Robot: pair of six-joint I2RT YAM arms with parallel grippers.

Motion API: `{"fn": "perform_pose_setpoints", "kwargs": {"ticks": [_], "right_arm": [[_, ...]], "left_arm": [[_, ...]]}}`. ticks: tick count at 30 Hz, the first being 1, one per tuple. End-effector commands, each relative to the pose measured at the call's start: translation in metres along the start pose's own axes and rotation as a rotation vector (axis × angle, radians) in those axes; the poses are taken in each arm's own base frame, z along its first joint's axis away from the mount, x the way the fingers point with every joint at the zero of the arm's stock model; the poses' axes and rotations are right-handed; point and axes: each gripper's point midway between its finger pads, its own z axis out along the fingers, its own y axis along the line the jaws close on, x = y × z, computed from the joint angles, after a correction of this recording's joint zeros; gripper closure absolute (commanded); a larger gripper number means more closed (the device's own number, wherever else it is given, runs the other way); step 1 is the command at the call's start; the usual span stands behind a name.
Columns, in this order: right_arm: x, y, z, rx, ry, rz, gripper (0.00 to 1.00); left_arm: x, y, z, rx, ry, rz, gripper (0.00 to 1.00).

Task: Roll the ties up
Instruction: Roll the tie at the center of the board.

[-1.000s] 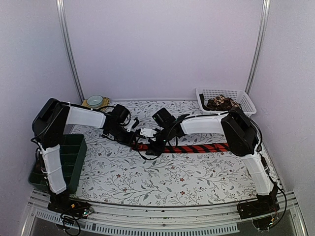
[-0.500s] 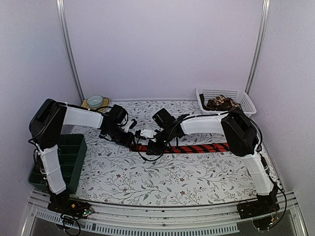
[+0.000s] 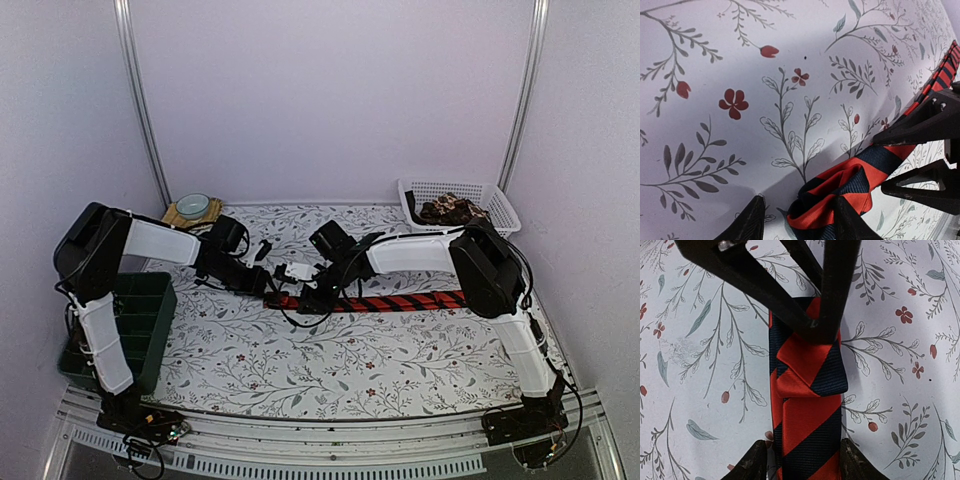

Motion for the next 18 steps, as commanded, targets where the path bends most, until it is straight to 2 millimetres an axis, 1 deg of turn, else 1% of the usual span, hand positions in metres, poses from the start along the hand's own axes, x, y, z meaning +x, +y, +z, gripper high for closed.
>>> {"fn": "perform_pose_setpoints", "kwargs": {"ticks": [1, 5, 6, 7, 12, 18], "right_arm": [[0.042, 0.008, 0.028, -0.019, 0.107, 0.039, 0.52], [0.043, 0.008, 0.027, -0.013, 0.109, 0.042, 0.53], [0.043, 0.007, 0.026, -0.01, 0.109, 0.042, 0.55], [0.043, 0.007, 0.026, -0.007, 0.109, 0.042, 0.56], [0.041, 0.005, 0.024, 0.006, 0.105, 0.038, 0.58], [0.04, 0.001, 0.023, 0.027, 0.101, 0.038, 0.63]], "left_arm": [[0.03, 0.005, 0.012, 0.046, 0.07, -0.085, 0.53], [0.034, 0.006, 0.014, 0.05, 0.079, -0.097, 0.56], [0.044, 0.01, 0.023, 0.043, 0.111, -0.112, 0.56], [0.047, 0.012, 0.024, 0.039, 0.118, -0.113, 0.56], [0.054, 0.017, 0.024, 0.01, 0.142, -0.113, 0.56], [0.067, 0.021, 0.027, -0.034, 0.193, -0.098, 0.55]]}}
